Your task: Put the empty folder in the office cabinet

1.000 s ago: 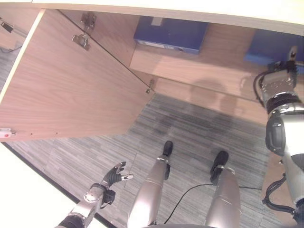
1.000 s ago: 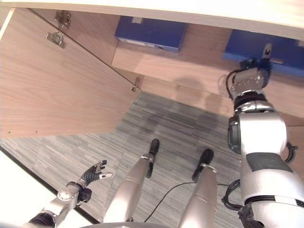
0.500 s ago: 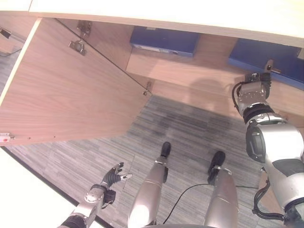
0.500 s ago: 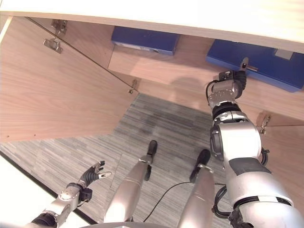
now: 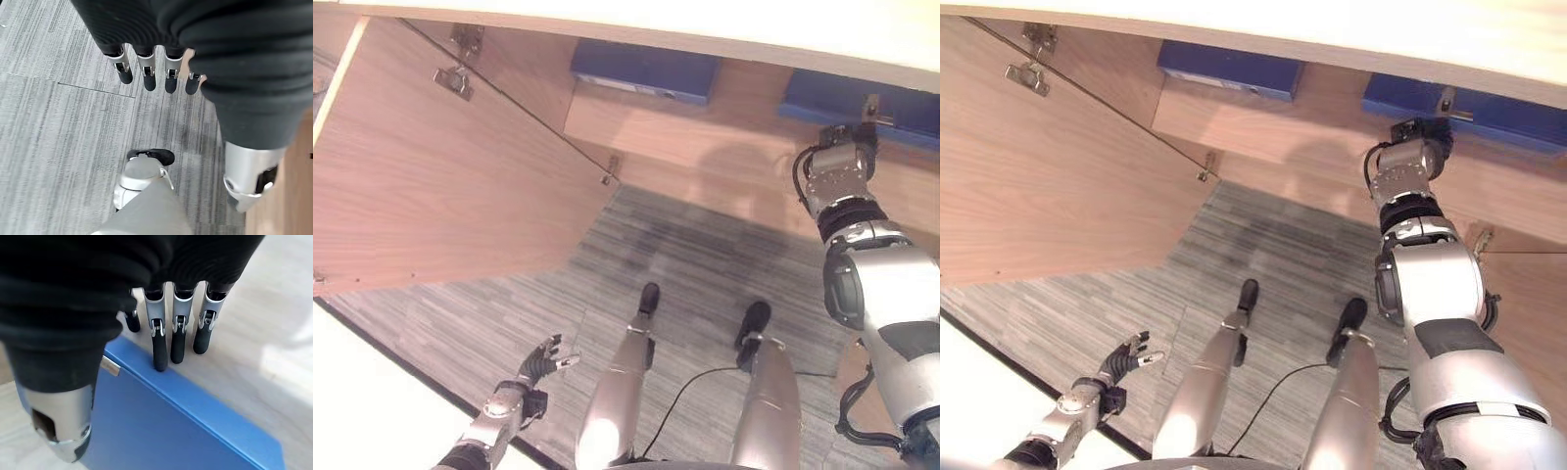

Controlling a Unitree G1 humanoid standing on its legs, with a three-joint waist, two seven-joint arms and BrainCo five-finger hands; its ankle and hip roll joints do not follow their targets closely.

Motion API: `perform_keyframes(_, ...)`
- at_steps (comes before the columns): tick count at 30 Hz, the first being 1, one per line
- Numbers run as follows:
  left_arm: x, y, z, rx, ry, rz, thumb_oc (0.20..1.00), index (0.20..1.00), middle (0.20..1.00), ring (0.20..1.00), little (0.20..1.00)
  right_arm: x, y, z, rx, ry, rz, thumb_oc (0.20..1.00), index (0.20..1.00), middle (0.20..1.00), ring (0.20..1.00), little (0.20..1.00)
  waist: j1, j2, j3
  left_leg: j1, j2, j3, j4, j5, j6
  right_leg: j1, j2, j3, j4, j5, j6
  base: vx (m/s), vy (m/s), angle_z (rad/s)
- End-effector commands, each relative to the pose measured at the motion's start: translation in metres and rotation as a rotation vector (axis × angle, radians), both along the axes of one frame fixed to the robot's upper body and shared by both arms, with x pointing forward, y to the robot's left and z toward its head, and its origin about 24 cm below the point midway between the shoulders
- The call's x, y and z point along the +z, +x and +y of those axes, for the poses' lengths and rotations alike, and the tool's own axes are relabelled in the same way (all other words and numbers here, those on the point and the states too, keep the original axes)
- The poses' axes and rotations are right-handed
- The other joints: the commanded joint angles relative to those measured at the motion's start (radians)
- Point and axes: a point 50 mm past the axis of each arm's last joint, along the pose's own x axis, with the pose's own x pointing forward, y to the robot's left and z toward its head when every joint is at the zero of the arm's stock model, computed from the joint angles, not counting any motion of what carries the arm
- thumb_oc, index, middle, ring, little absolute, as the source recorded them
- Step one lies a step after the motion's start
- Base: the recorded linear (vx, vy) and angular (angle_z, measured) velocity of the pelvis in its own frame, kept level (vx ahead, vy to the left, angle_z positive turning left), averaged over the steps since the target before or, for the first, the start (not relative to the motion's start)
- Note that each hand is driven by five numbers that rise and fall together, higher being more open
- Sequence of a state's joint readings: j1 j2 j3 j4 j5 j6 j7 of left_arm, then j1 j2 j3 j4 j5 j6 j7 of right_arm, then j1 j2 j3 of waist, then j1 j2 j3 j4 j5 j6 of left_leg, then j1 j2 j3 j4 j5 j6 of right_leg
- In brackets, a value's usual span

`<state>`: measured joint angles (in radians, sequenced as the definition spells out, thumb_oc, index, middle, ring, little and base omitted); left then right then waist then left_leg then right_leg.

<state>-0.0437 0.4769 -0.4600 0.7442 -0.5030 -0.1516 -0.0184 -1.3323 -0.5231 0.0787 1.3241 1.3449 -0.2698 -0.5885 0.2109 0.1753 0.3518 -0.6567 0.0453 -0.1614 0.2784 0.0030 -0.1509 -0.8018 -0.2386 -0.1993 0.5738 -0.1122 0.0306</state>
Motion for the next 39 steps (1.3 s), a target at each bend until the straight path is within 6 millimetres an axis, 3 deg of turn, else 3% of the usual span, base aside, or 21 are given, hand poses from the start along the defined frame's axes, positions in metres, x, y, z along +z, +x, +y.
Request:
perform_keyframes(1, 0.004, -0.003, 0.023, 0.037, 0.053, 0.006, 1.000, 1.000, 1.000, 1.000, 1.000, 0.134, -0.024, -0.003, -0.049, -0.396, -0.368, 1.000, 1.000, 1.000, 1.000, 1.000, 0.020, -0.001, 0.017, 0.036, -0.032, 0.024, -0.065, -0.027, 0.058, 0.146, 0.044, 0.001, 0.043, -0.151, 0.072, 0.01, -0.012, -0.04)
perform_keyframes(3, 0.004, -0.004, 0.022, 0.031, 0.047, 0.008, 1.000, 1.000, 1.000, 1.000, 1.000, 0.149, -0.030, -0.001, -0.062, -0.462, -0.398, 1.000, 1.000, 1.000, 1.000, 1.000, 0.016, -0.007, 0.008, 0.053, -0.032, 0.020, -0.074, -0.050, 0.055, 0.159, 0.046, 0.009, 0.044, -0.179, 0.077, 0.00, 0.000, 0.00)
perform_keyframes(4, 0.004, -0.003, 0.022, 0.028, 0.046, 0.005, 1.000, 1.000, 1.000, 1.000, 1.000, 0.150, -0.029, 0.001, -0.059, -0.476, -0.399, 1.000, 1.000, 1.000, 1.000, 1.000, 0.020, -0.001, 0.015, 0.045, -0.029, 0.022, -0.074, -0.021, 0.058, 0.153, 0.046, -0.003, 0.039, -0.147, 0.072, 0.00, 0.000, 0.00)
perform_keyframes(6, 0.006, -0.001, 0.021, 0.025, 0.044, -0.005, 1.000, 1.000, 1.000, 1.000, 1.000, 0.145, -0.027, 0.003, -0.049, -0.478, -0.392, 1.000, 1.000, 1.000, 1.000, 1.000, 0.021, -0.001, 0.015, 0.048, -0.027, 0.020, -0.077, -0.019, 0.057, 0.159, 0.048, -0.002, 0.031, -0.146, 0.072, -0.05, 0.012, 0.03)
perform_keyframes(19, 0.006, 0.003, 0.019, 0.048, 0.034, -0.015, 1.000, 1.000, 1.000, 1.000, 1.000, 0.063, -0.005, -0.005, 0.015, -0.276, -0.197, 1.000, 1.000, 1.000, 1.000, 1.000, 0.016, 0.001, 0.020, 0.066, -0.027, 0.019, -0.074, -0.022, 0.057, 0.184, 0.054, -0.007, 0.025, -0.149, 0.070, 0.00, -0.001, 0.00)
perform_keyframes(21, 0.006, 0.003, 0.018, 0.030, 0.031, -0.015, 1.000, 1.000, 1.000, 1.000, 1.000, 0.045, -0.008, -0.022, -0.003, -0.229, -0.131, 1.000, 1.000, 1.000, 1.000, 1.000, 0.023, 0.004, 0.019, 0.070, -0.027, 0.014, -0.074, -0.022, 0.056, 0.191, 0.052, -0.011, 0.026, -0.152, 0.070, 0.05, -0.034, 0.00)
perform_keyframes(22, 0.007, 0.003, 0.019, 0.020, 0.033, -0.017, 1.000, 1.000, 1.000, 1.000, 1.000, 0.037, -0.010, -0.030, -0.012, -0.207, -0.103, 1.000, 1.000, 1.000, 1.000, 1.000, 0.023, -0.001, 0.012, 0.082, -0.030, 0.008, -0.074, -0.049, 0.053, 0.205, 0.052, -0.003, 0.031, -0.184, 0.075, 0.00, 0.000, 0.00)
perform_keyframes(24, 0.009, 0.004, 0.020, 0.011, 0.037, -0.023, 1.000, 1.000, 1.000, 1.000, 1.000, 0.031, -0.012, -0.035, -0.022, -0.182, -0.088, 1.000, 1.000, 1.000, 1.000, 1.000, 0.031, 0.005, 0.019, 0.074, -0.028, 0.010, -0.072, -0.021, 0.056, 0.200, 0.051, -0.015, 0.027, -0.156, 0.071, -0.01, -0.017, 0.08)
perform_keyframes(25, 0.010, 0.006, 0.020, 0.006, 0.036, -0.028, 1.000, 1.000, 1.000, 1.000, 1.000, 0.024, -0.012, -0.037, -0.027, -0.160, -0.078, 1.000, 1.000, 1.000, 1.000, 1.000, 0.028, 0.000, 0.014, 0.086, -0.030, 0.006, -0.073, -0.049, 0.053, 0.212, 0.051, -0.005, 0.031, -0.187, 0.075, -0.03, -0.029, 0.12)
perform_keyframes(26, 0.012, 0.009, 0.017, -0.010, 0.030, -0.042, 1.000, 1.000, 1.000, 1.000, 1.000, -0.003, -0.017, -0.046, -0.041, -0.097, -0.015, 1.000, 1.000, 1.000, 1.000, 1.000, 0.039, 0.014, 0.023, 0.079, -0.031, 0.005, -0.070, -0.023, 0.056, 0.210, 0.047, -0.020, 0.026, -0.164, 0.071, -0.01, -0.029, 0.15)
perform_keyframes(28, 0.012, 0.009, 0.018, -0.018, 0.038, -0.039, 1.000, 1.000, 1.000, 1.000, 1.000, -0.009, -0.020, -0.051, -0.050, -0.080, -0.003, 1.000, 1.000, 1.000, 1.000, 1.000, 0.045, 0.015, 0.023, 0.079, -0.034, 0.003, -0.064, -0.027, 0.056, 0.213, 0.045, -0.022, 0.029, -0.170, 0.071, -0.08, -0.004, 0.10)
perform_keyframes(29, 0.016, 0.011, 0.020, -0.026, 0.042, -0.053, 1.000, 1.000, 1.000, 1.000, 1.000, -0.022, -0.027, -0.064, -0.084, -0.026, 0.018, 1.000, 1.000, 1.000, 1.000, 1.000, 0.054, 0.023, 0.024, 0.077, -0.036, -0.001, -0.057, -0.029, 0.056, 0.214, 0.041, -0.027, 0.037, -0.174, 0.072, 0.05, -0.052, 0.04)
perform_keyframes(30, 0.016, 0.012, 0.020, -0.027, 0.042, -0.053, 1.000, 1.000, 1.000, 1.000, 1.000, -0.022, -0.028, -0.065, -0.085, -0.026, 0.017, 1.000, 1.000, 1.000, 1.000, 1.000, 0.051, 0.017, 0.017, 0.085, -0.038, -0.005, -0.058, -0.052, 0.054, 0.221, 0.043, -0.016, 0.039, -0.199, 0.076, 0.06, -0.043, 0.05)
perform_keyframes(33, 0.017, 0.012, 0.022, -0.030, 0.048, -0.053, 1.000, 1.000, 1.000, 1.000, 1.000, -0.031, -0.031, -0.068, -0.100, 0.010, 0.023, 1.000, 1.000, 1.000, 1.000, 1.000, 0.059, 0.024, 0.023, 0.071, -0.040, -0.001, -0.048, -0.030, 0.057, 0.212, 0.039, -0.026, 0.039, -0.174, 0.072, -0.03, 0.000, 0.10)
perform_keyframes(34, 0.017, 0.012, 0.021, -0.030, 0.046, -0.055, 1.000, 1.000, 1.000, 1.000, 1.000, -0.035, -0.031, -0.068, -0.103, 0.024, 0.025, 1.000, 1.000, 1.000, 1.000, 1.000, 0.056, 0.022, 0.016, 0.078, -0.042, -0.005, -0.049, -0.053, 0.056, 0.220, 0.040, -0.014, 0.041, -0.199, 0.076, -0.03, 0.002, 0.04)
perform_keyframes(39, 0.014, 0.010, 0.021, -0.035, 0.052, -0.041, 1.000, 1.000, 1.000, 1.000, 1.000, -0.061, -0.039, -0.072, -0.139, 0.113, 0.055, 1.000, 1.000, 1.000, 1.000, 1.000, 0.067, 0.033, 0.015, 0.068, -0.044, -0.007, -0.048, -0.027, 0.060, 0.222, 0.037, -0.029, 0.034, -0.175, 0.074, -0.04, 0.016, 0.03)
